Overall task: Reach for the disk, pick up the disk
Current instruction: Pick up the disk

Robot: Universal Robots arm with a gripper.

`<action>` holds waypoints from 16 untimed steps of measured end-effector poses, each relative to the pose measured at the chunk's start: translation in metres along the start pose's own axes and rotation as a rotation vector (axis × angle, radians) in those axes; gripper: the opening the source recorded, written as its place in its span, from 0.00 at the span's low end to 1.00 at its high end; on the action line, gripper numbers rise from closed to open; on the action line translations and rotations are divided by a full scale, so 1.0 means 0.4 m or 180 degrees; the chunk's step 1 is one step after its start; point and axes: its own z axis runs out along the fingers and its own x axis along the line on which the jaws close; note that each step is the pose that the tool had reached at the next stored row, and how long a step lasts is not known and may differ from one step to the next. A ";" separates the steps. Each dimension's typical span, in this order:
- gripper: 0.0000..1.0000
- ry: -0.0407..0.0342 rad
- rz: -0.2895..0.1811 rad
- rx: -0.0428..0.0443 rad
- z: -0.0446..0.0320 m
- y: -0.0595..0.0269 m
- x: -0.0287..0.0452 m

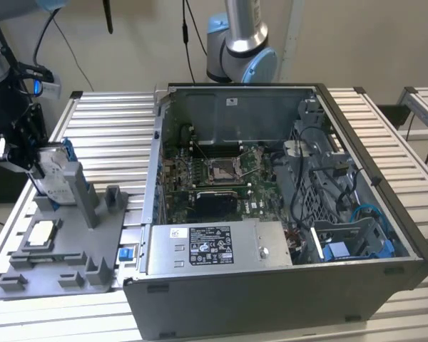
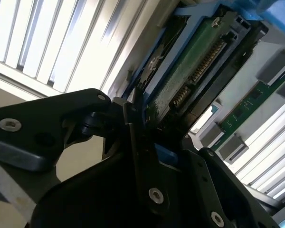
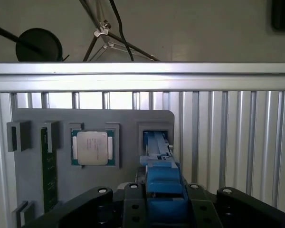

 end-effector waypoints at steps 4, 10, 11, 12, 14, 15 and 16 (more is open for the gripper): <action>0.00 0.0021 -0.0001 0.0001 0.000 0.000 0.000; 0.00 0.0034 -0.0001 0.0001 0.000 0.000 0.000; 0.00 0.0035 -0.0001 0.0001 0.000 0.000 0.000; 0.00 0.0034 -0.0001 0.0000 0.000 0.000 0.000; 0.00 0.0016 -0.0001 0.0000 0.000 0.000 0.000; 0.00 0.0015 0.0000 0.0000 0.000 0.000 0.000; 0.00 0.0015 0.0000 0.0000 0.000 0.000 0.000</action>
